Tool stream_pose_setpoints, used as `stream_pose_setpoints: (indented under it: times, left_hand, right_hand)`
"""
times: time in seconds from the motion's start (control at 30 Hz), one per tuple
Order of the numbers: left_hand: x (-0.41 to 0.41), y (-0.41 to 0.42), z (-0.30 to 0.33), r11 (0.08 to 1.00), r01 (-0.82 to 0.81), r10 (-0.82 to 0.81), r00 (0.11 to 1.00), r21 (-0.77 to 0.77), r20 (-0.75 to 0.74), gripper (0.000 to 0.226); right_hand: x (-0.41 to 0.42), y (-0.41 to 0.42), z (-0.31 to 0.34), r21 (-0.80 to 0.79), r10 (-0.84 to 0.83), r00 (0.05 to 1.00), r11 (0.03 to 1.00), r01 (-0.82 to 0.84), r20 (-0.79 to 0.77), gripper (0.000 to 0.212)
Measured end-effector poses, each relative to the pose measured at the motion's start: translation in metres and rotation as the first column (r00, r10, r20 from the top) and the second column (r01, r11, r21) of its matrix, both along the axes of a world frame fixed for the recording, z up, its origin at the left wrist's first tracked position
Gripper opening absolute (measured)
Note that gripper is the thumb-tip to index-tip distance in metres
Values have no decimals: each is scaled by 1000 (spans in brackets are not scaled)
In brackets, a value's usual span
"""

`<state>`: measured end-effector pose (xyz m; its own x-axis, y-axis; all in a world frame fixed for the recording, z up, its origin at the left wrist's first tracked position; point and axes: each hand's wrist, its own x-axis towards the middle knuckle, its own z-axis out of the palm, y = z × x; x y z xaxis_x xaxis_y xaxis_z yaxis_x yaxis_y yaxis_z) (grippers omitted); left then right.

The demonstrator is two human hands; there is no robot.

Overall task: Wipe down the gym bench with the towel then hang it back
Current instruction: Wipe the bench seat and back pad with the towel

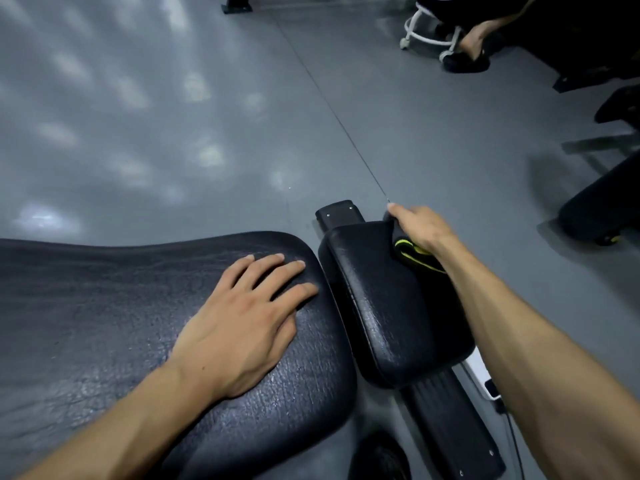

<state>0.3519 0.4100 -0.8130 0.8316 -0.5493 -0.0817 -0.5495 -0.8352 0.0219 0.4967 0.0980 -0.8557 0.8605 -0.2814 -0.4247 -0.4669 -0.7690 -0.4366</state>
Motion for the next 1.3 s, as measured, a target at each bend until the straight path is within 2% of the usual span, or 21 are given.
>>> stream_pose_setpoints:
  times: [0.1, 0.2, 0.27, 0.37, 0.47, 0.57, 0.63, 0.73, 0.87, 1.0, 1.2, 1.3]
  left_hand:
    - [0, -1, 0, 1000, -1, 1, 1000, -2, 5, 44]
    - [0, -1, 1, 1000, -1, 1, 1000, -14, 8, 44]
    - [0, -1, 0, 1000, -2, 2, 1000, -13, 9, 44]
    - [0, -2, 0, 1000, -7, 7, 1000, -20, 21, 43]
    - [2, -2, -2, 1000, 2, -2, 1000, -21, 25, 43]
    - [1, -3, -2, 999, -1, 2, 999, -34, 35, 42]
    - [0, -3, -2, 999, -2, 4, 999, -47, 37, 42]
    - [1, -3, -1, 997, -7, 10, 999, -75, 38, 43]
    - [-5, -2, 5, 997, -9, 10, 1000, -82, 12, 42]
    - [-31, 12, 22, 999, 11, -11, 1000, -53, -4, 37]
    - [-80, 55, 80, 994, 8, -3, 999, 110, -41, 34]
    - [-97, 68, 119, 979, -2, 7, 1000, 202, -24, 36]
  right_hand:
    - [8, 8, -1, -70, 130, 991, 989, -127, 44, 59]
    - [-1, -12, 0, 119, 56, 998, 991, -58, 18, 43]
    - [2, -12, 4, 138, 29, 999, 990, -23, -41, 38]
    - [16, 18, 12, -19, 205, 979, 979, -205, 9, 32]
    - [14, 62, 21, -137, 446, 894, 889, -436, 47, 43]
    - [0, 89, 26, -175, 561, 822, 822, -541, 94, 43]
    - [-12, 95, 26, -158, 570, 802, 821, -549, 176, 50]
    - [-43, 101, 24, -123, 602, 724, 791, -600, 336, 45]
    - [-80, 97, 24, -88, 577, 704, 795, -600, 413, 39]
    - [-122, 86, 34, 13, 512, 722, 812, -584, 465, 41]
    - [-197, 59, 40, 69, 483, 725, 808, -585, 491, 41]
    - [-208, 47, 44, 6, 551, 714, 790, -613, 432, 51]
